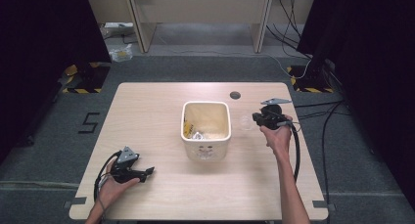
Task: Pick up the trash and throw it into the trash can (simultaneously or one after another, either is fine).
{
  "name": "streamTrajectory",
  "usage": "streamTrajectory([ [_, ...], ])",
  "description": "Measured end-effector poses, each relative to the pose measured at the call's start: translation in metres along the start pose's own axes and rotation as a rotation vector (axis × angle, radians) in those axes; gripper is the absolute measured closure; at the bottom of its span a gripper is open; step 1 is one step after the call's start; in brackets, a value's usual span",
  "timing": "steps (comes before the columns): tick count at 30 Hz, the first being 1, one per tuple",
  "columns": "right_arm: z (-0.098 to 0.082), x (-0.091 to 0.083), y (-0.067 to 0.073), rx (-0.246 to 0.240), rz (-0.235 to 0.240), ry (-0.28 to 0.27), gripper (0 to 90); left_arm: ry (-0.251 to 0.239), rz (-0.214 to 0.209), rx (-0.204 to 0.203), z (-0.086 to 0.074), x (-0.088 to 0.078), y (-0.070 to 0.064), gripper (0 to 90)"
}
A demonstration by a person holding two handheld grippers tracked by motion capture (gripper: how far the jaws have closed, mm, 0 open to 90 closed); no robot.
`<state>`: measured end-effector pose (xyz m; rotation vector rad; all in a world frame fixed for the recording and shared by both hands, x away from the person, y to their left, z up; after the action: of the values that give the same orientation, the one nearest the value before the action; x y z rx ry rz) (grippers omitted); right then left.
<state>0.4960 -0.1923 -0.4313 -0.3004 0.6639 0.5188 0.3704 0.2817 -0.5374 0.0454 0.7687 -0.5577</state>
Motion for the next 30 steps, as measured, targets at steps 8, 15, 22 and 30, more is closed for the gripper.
streamTrajectory([
  [8, 0.002, -0.026, 0.001, -0.028, -0.004, -0.060, 86.3, 0.000, 0.000, 0.000, 0.000, 0.000, 0.000, 14.2],
  [15, 0.013, -0.055, 0.004, -0.065, -0.018, -0.111, 86.3, -0.004, 0.000, -0.001, 0.000, 0.000, 0.000, 14.2],
  [22, 0.025, -0.069, 0.009, -0.092, -0.018, -0.142, 86.3, -0.003, 0.000, -0.001, 0.000, 0.000, 0.000, 14.2],
  [30, 0.037, -0.079, 0.012, -0.111, -0.022, -0.164, 86.3, -0.004, 0.000, -0.001, 0.000, 0.000, 0.000, 14.2],
])
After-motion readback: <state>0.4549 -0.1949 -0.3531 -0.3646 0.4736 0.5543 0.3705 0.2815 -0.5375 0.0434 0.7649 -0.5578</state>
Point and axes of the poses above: each handheld gripper's, and its own axes: x roughly forward along the jaws, z roughly out of its top, y roughly to its left, the point moved 2 cm from there along x, roughly forward along the jaws, and after that the axes turned 11 degrees about -x, right-handed, at the moved point
